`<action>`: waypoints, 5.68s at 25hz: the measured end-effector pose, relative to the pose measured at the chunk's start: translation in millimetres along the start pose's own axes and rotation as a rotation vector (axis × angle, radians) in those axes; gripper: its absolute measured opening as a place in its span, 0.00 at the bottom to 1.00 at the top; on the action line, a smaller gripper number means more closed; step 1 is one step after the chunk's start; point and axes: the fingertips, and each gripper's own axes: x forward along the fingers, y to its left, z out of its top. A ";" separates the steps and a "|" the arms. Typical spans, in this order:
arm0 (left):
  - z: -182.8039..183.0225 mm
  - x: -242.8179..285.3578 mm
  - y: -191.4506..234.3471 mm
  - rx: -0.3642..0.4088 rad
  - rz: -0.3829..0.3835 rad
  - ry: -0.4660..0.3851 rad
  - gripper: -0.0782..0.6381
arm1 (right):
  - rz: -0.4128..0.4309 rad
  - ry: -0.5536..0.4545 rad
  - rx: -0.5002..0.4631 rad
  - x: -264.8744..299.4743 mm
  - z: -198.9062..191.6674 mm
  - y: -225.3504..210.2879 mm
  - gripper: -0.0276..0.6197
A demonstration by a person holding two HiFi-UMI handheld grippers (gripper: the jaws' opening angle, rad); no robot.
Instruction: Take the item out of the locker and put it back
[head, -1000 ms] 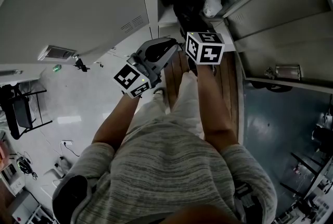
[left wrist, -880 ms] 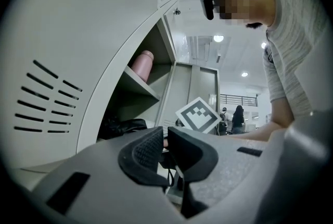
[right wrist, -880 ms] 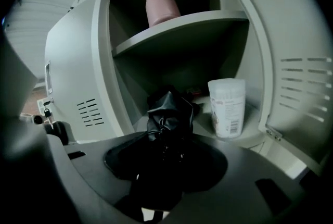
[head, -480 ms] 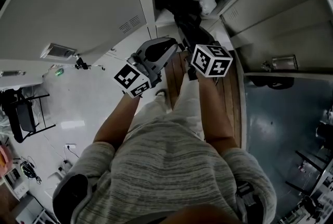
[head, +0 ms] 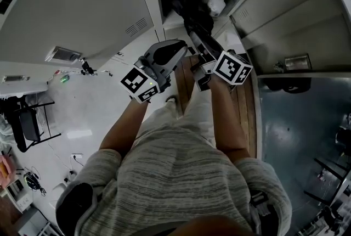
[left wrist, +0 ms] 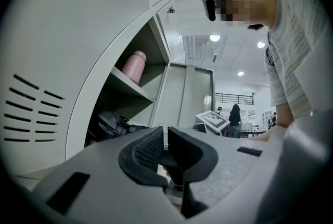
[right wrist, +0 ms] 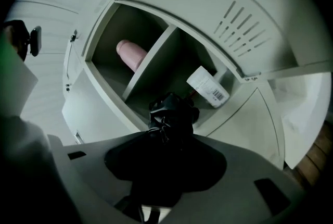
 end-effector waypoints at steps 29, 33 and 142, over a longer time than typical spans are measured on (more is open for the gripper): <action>21.2 -9.4 -17.0 0.029 -0.037 -0.020 0.15 | 0.092 -0.015 0.054 -118.3 -9.3 57.7 0.33; 20.3 -10.1 -16.5 0.028 -0.033 -0.019 0.15 | 0.093 -0.023 0.055 -116.9 -6.9 57.6 0.33; 104.6 47.6 -0.4 0.098 -0.064 -0.089 0.14 | -0.086 -0.182 -0.888 44.7 181.6 137.5 0.54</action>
